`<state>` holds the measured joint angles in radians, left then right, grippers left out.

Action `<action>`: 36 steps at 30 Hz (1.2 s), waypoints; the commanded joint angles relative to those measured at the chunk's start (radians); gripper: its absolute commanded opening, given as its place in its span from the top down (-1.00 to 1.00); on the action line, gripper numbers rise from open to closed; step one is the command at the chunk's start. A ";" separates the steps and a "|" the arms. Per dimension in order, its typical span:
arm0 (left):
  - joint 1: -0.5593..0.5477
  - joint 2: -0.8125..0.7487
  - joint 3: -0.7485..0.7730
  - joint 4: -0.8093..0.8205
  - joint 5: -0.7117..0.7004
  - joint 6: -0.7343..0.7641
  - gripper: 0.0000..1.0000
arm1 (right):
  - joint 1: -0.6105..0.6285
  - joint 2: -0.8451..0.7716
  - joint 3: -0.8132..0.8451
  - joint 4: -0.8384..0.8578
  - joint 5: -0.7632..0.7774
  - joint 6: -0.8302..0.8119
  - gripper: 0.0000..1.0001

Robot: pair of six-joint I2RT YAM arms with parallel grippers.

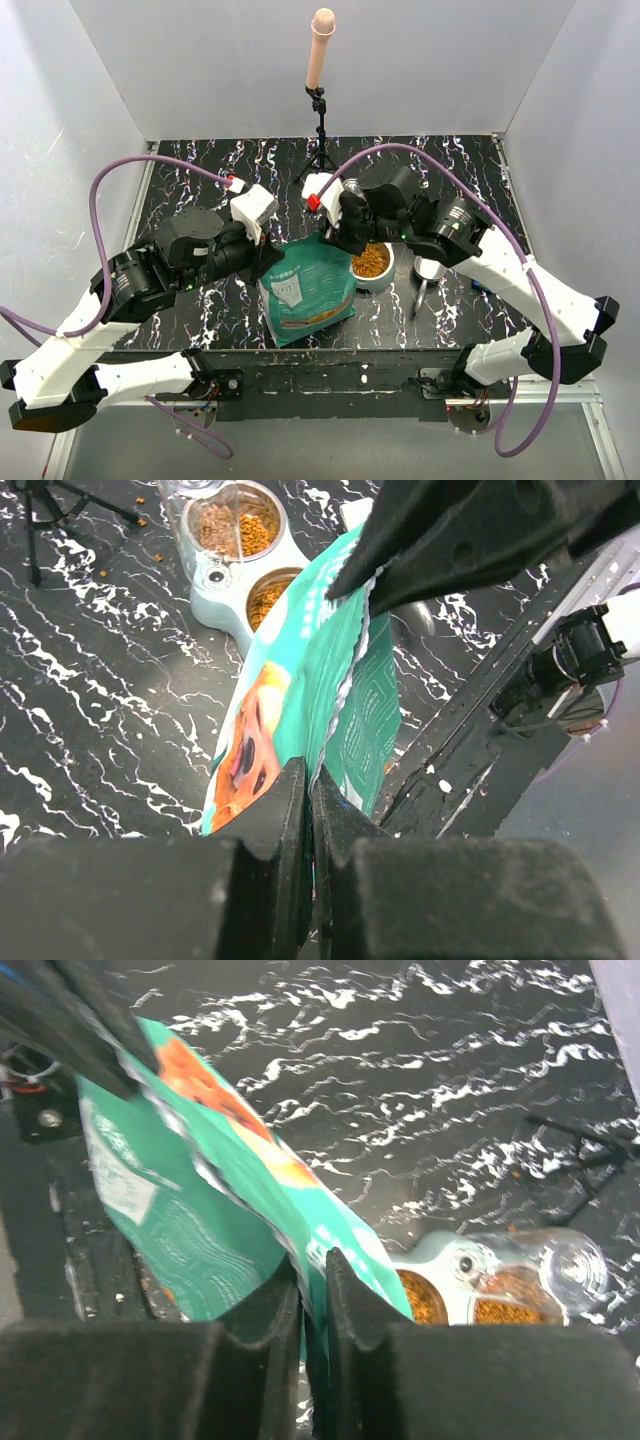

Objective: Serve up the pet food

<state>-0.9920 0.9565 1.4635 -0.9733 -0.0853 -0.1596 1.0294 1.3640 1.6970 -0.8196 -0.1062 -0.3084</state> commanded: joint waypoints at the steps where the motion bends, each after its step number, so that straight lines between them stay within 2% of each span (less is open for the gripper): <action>1: -0.004 -0.078 0.040 -0.062 -0.010 -0.020 1.00 | -0.130 -0.043 -0.013 -0.023 0.293 -0.021 0.65; 3: -0.004 -0.087 0.040 -0.071 -0.010 -0.029 1.00 | -0.166 -0.033 0.013 -0.048 0.293 0.002 0.97; 11: -0.004 -0.084 0.054 -0.091 -0.005 -0.037 1.00 | -0.187 -0.016 0.081 -0.105 0.224 -0.001 0.97; 12: -0.004 -0.081 0.057 -0.093 -0.004 -0.034 1.00 | -0.189 -0.029 0.057 -0.083 0.233 0.002 0.81; 13: -0.004 -0.081 0.061 -0.091 -0.004 -0.031 1.00 | -0.189 -0.042 0.038 -0.064 0.240 0.005 0.77; 15: -0.004 -0.078 0.063 -0.090 -0.004 -0.026 1.00 | -0.196 -0.048 0.020 -0.064 0.270 0.006 0.88; 16: -0.004 -0.079 0.063 -0.091 -0.001 -0.024 1.00 | -0.204 -0.046 0.021 -0.075 0.290 0.014 0.88; 17: -0.004 -0.078 0.064 -0.094 0.001 -0.024 1.00 | -0.209 -0.048 0.021 -0.078 0.298 0.015 0.78; 20: -0.004 -0.076 0.063 -0.097 0.009 -0.024 1.00 | -0.218 -0.049 0.030 -0.091 0.278 0.002 0.97; 23: -0.005 -0.079 0.063 -0.102 0.012 -0.027 1.00 | -0.235 -0.025 0.059 -0.139 0.298 -0.001 0.97; 24: -0.004 -0.081 0.066 -0.107 0.010 -0.029 1.00 | -0.236 -0.031 0.047 -0.121 0.331 0.000 0.69; 25: -0.004 -0.081 0.069 -0.110 0.009 -0.029 1.00 | -0.239 -0.045 0.023 -0.090 0.333 -0.008 0.73; 26: -0.005 -0.082 0.069 -0.116 0.007 -0.029 1.00 | -0.253 -0.051 0.020 -0.095 0.300 -0.015 0.97; 29: -0.004 -0.085 0.080 -0.133 0.004 -0.029 1.00 | -0.284 -0.036 0.047 -0.145 0.292 -0.011 0.97; 31: -0.004 -0.090 0.081 -0.140 -0.002 -0.031 1.00 | -0.288 -0.054 0.024 -0.112 0.293 -0.024 0.97; 32: -0.004 -0.093 0.081 -0.140 -0.005 -0.032 1.00 | -0.287 -0.071 0.006 -0.081 0.295 -0.023 0.79; 33: -0.004 -0.094 0.081 -0.142 -0.005 -0.032 1.00 | -0.288 -0.078 0.001 -0.061 0.295 -0.021 0.70; 34: -0.004 -0.094 0.081 -0.140 -0.005 -0.034 1.00 | -0.292 -0.068 0.013 -0.076 0.289 -0.030 0.97; 36: -0.004 -0.093 0.080 -0.143 -0.004 -0.034 1.00 | -0.299 -0.033 0.056 -0.160 0.277 -0.044 0.97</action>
<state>-0.9920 0.9611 1.4704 -0.9691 -0.0856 -0.1932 0.8654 1.3426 1.7054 -0.8700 -0.1879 -0.2760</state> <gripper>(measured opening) 0.018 0.040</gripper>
